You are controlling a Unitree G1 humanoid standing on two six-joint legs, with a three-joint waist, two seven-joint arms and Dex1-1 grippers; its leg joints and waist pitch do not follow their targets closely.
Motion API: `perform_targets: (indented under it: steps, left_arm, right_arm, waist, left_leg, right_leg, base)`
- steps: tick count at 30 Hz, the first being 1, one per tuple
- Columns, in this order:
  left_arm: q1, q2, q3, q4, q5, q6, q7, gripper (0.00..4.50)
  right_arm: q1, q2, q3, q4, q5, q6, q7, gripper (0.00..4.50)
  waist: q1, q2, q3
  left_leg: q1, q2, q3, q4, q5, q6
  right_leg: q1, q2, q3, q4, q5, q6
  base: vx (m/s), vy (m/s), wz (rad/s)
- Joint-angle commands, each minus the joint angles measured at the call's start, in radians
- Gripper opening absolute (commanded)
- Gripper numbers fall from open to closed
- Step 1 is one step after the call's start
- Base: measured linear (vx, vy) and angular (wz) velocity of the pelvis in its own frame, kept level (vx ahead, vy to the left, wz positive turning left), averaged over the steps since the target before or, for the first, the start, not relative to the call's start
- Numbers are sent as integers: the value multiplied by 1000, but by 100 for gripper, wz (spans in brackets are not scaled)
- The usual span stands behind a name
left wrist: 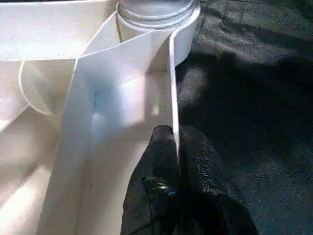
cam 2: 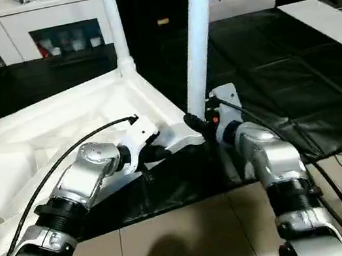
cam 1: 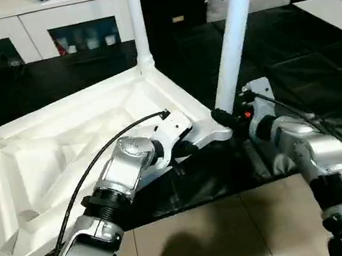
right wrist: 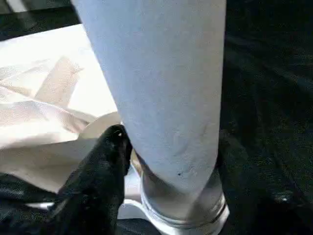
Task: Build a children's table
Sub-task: Rotate leg to tighten
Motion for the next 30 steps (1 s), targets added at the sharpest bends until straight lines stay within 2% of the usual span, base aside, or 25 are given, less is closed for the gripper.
perform_targets:
  steps: [1, 4, 7, 8, 9, 11, 15, 16, 17, 18, 19, 20, 22, 24, 26, 28, 30]
  left_arm:
    - [-2, 3, -29, -34, -11, -43, -41, 0]
    - [9, 23, -29, -40, -16, -52, -57, 0]
    - [23, 58, -36, -46, -18, -85, -106, 0]
    - [31, 79, -41, -49, -21, -107, -139, 0]
    - [39, 107, -51, -52, -24, -142, -188, 0]
    - [44, 135, -62, -56, -30, -176, -237, 0]
    - [51, 175, -70, -70, -50, -237, -325, 0]
    - [52, 190, -73, -75, -58, -249, -361, 0]
    - [50, 199, -77, -76, -58, -258, -379, 0]
    - [49, 205, -81, -75, -57, -266, -390, 0]
    - [46, 222, -93, -70, -52, -291, -418, 0]
    - [45, 227, -97, -68, -50, -301, -426, 0]
    - [42, 242, -108, -60, -49, -336, -457, 0]
    - [42, 257, -122, -67, -52, -360, -502, 0]
    - [43, 261, -128, -71, -52, -365, -516, 0]
    - [42, 264, -132, -74, -53, -370, -532, 0]
    - [41, 263, -132, -72, -54, -378, -542, 0]
  right_arm:
    - [36, -14, 53, -48, 40, 24, 105, 302]
    - [58, -57, 60, -68, 49, 18, 163, 323]
    - [78, -119, 67, -92, 60, 2, 257, 345]
    - [88, -153, 73, -106, 63, -11, 308, 360]
    - [95, -193, 79, -119, 63, -25, 363, 366]
    - [98, -230, 90, -127, 58, -40, 410, 385]
    - [98, -287, 116, -125, 44, -84, 499, 385]
    - [100, -309, 132, -123, 39, -120, 541, 385]
    - [101, -318, 137, -121, 42, -130, 565, 385]
    - [102, -323, 141, -120, 45, -133, 582, 385]
    - [106, -337, 152, -123, 55, -136, 632, 385]
    - [108, -342, 157, -125, 60, -135, 650, 385]
    - [117, -359, 180, -132, 66, -143, 711, 359]
    - [119, -370, 200, -130, 70, -152, 756, 351]
    - [123, -372, 204, -132, 75, -152, 766, 346]
    - [128, -373, 210, -136, 86, -150, 784, 311]
    - [134, -372, 213, -138, 88, -158, 799, 307]
  waist:
    - [9, -4, -69]
    - [17, -4, -67]
    - [26, -4, -65]
    - [28, -1, -60]
    - [29, -5, -61]
    - [28, -1, -60]
    - [29, -1, -58]
    - [31, 0, -59]
    - [32, -1, -60]
    - [33, -9, -62]
    - [37, -4, -62]
    - [39, -7, -62]
    - [45, -5, -62]
    - [50, -9, -62]
    - [51, -7, -61]
    - [52, -7, -62]
    - [54, -8, -62]
  left_leg:
    - [14, 26, -6, -58, -187, 52]
    - [15, 28, -4, -58, -182, 68]
    - [18, 30, -5, -60, -209, 58]
    - [18, 32, -6, -63, -229, 53]
    - [18, 32, -6, -63, -241, 53]
    - [18, 33, -7, -65, -247, 49]
    - [21, 36, -6, -67, -262, 39]
    - [20, 36, -7, -66, -260, 39]
    - [20, 37, -6, -65, -253, 42]
    - [21, 37, -4, -64, -246, 48]
    - [20, 37, -5, -63, -236, 53]
    - [19, 37, -4, -62, -233, 61]
    - [19, 39, -3, -62, -231, 65]
    - [20, 40, -3, -63, -236, 62]
    - [21, 41, -4, -64, -243, 56]
    - [22, 42, -3, -64, -248, 53]
    - [21, 42, -4, -64, -244, 53]
  right_leg:
    - [54, -47, 37, -74, -95, -222]
    - [54, -49, 37, -74, -84, -232]
    - [53, -49, 36, -79, -139, -224]
    - [51, -51, 38, -83, -162, -219]
    - [52, -51, 38, -84, -177, -211]
    - [49, -51, 38, -82, -182, -211]
    - [45, -52, 40, -83, -204, -217]
    - [46, -53, 39, -81, -197, -219]
    - [46, -52, 39, -79, -177, -224]
    - [47, -52, 39, -78, -169, -227]
    - [47, -53, 39, -75, -157, -234]
    - [48, -52, 38, -74, -156, -236]
    - [46, -54, 38, -75, -164, -237]
    - [45, -55, 39, -75, -182, -236]
    - [44, -56, 39, -75, -196, -234]
    - [44, -56, 40, -75, -201, -235]
    - [44, -56, 40, -74, -197, -233]
  base:
    - [0, 0, 0]
    - [0, 0, 0]
    - [0, 0, 0]
    - [0, 0, 0]
    - [0, 0, 0]
    - [0, 0, 0]
    - [0, 0, 0]
    - [0, 0, 0]
    - [0, 0, 0]
    - [0, 0, 0]
    - [0, 0, 0]
    - [0, 0, 0]
    - [0, 0, 0]
    - [0, 0, 0]
    - [0, 0, 0]
    - [0, 0, 0]
    - [0, 0, 0]
